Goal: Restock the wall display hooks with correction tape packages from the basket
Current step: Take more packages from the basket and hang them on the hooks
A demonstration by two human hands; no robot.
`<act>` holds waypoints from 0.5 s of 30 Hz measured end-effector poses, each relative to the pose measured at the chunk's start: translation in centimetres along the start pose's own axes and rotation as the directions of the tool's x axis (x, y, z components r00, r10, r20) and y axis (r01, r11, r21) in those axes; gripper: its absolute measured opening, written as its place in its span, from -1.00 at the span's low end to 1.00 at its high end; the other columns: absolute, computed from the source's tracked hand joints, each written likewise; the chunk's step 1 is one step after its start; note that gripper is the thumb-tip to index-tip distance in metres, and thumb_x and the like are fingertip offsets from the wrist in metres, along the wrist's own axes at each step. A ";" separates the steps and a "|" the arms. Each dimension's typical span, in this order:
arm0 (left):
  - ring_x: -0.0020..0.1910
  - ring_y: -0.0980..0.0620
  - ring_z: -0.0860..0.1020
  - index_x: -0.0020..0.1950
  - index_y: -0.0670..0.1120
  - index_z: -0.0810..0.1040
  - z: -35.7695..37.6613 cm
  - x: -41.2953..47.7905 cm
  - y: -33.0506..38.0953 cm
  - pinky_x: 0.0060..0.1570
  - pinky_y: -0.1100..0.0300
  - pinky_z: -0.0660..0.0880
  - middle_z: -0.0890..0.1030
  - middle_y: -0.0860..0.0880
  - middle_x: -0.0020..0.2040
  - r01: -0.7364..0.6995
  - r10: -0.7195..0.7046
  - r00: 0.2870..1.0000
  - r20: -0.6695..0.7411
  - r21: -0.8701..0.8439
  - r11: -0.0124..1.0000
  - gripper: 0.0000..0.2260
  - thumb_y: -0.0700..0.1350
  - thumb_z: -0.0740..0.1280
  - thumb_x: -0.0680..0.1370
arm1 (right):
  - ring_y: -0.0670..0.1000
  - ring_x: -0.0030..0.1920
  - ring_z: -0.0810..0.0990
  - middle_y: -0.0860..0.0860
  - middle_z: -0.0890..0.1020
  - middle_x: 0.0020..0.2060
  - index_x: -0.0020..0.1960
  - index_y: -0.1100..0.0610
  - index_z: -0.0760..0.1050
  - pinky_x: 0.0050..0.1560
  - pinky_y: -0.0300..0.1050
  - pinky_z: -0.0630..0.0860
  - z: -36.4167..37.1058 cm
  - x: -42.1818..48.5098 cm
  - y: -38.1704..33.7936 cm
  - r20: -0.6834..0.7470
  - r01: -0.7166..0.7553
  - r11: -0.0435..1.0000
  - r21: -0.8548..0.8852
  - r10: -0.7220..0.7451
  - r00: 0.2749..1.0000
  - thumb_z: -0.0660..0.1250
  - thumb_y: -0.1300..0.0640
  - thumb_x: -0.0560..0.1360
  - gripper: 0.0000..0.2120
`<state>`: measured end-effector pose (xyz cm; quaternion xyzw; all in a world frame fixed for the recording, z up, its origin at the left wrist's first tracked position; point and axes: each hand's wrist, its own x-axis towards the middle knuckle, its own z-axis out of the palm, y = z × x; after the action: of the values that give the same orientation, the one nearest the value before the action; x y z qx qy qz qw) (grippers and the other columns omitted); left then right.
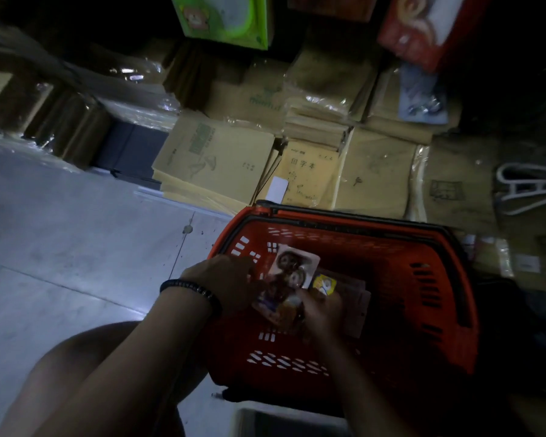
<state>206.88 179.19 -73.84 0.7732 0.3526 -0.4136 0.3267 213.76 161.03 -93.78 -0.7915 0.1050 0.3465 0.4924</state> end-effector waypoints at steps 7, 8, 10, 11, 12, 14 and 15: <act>0.33 -0.13 0.57 0.43 -0.09 0.51 1.7 -2.0 0.1 0.31 0.02 0.50 0.59 -0.14 0.39 0.015 -0.017 0.999 -0.035 -0.051 0.999 -0.55 0.18 0.24 0.69 | 0.10 -0.18 0.77 0.06 0.77 -0.23 -0.12 0.09 0.74 -0.06 0.30 0.69 -6.6 -7.8 -8.3 -0.052 0.096 0.970 0.222 -0.086 0.995 0.62 0.18 0.31 -0.84; 0.32 -0.14 0.58 0.42 -0.10 0.53 1.9 -2.9 0.3 0.31 0.03 0.49 0.60 -0.15 0.37 0.012 -0.014 1.000 -0.017 -0.084 0.996 -0.52 0.22 0.23 0.68 | 0.14 -0.15 0.77 0.09 0.77 -0.20 -0.09 0.08 0.74 -0.06 0.35 0.68 -7.4 -9.0 -9.3 -0.040 0.123 0.960 0.250 -0.117 0.992 0.62 0.12 0.30 -0.80; 0.33 -0.14 0.59 0.41 -0.12 0.56 2.7 -4.7 0.6 0.35 0.05 0.48 0.62 -0.16 0.37 -0.057 0.064 0.998 0.017 -0.262 0.963 -0.30 0.42 0.27 0.55 | 0.25 -0.08 0.77 0.18 0.77 -0.10 -0.01 0.13 0.74 0.00 0.44 0.65 -8.7 -11.6 -11.4 0.017 0.117 0.933 0.339 -0.131 0.991 0.59 0.05 0.31 -0.71; 0.31 -0.14 0.62 0.38 -0.11 0.60 3.2 -5.3 0.6 0.39 0.04 0.50 0.66 -0.15 0.34 -0.083 0.092 0.996 0.003 -0.408 0.909 -0.15 0.55 0.32 0.39 | 0.29 -0.06 0.76 0.22 0.76 -0.07 0.03 0.16 0.73 0.00 0.45 0.65 -9.2 -12.7 -12.3 0.041 0.126 0.916 0.380 -0.153 0.987 0.58 0.07 0.35 -0.71; 0.27 -0.14 0.65 0.33 -0.09 0.66 3.9 -5.5 0.5 0.39 -0.01 0.52 0.70 -0.13 0.28 -0.078 0.089 0.996 -0.011 -0.602 0.794 -0.07 0.60 0.39 0.26 | 0.30 -0.07 0.76 0.23 0.76 -0.08 0.04 0.18 0.72 -0.04 0.40 0.68 -9.7 -13.7 -13.0 0.042 0.142 0.900 0.412 -0.175 0.984 0.56 0.11 0.39 -0.75; 0.20 -0.19 0.65 0.18 -0.08 0.75 4.4 -8.9 2.0 0.33 -0.09 0.53 0.73 -0.16 0.20 -0.092 0.121 0.992 -0.038 -0.869 0.486 -0.35 0.42 0.52 0.35 | 0.26 -0.16 0.75 0.21 0.75 -0.14 0.00 0.21 0.71 -0.24 0.14 0.68 -10.7 -16.1 -14.7 -0.012 0.194 0.857 0.478 -0.215 0.977 0.52 0.23 0.47 -0.88; 0.13 -0.22 0.62 0.12 -0.09 0.77 4.7 -11.3 3.0 0.26 -0.11 0.50 0.73 -0.20 0.16 -0.115 0.146 0.987 -0.070 -0.937 0.330 -0.57 0.23 0.53 0.47 | 0.25 -0.19 0.74 0.20 0.75 -0.16 -0.01 0.23 0.69 -0.28 0.06 0.64 -11.1 -17.2 -15.3 -0.031 0.195 0.830 0.523 -0.209 0.977 0.51 0.26 0.48 -0.90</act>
<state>202.76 170.77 -65.44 0.4658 0.4584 -0.1191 0.7475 213.75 156.14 -68.68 -0.6295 0.1043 0.2617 0.7241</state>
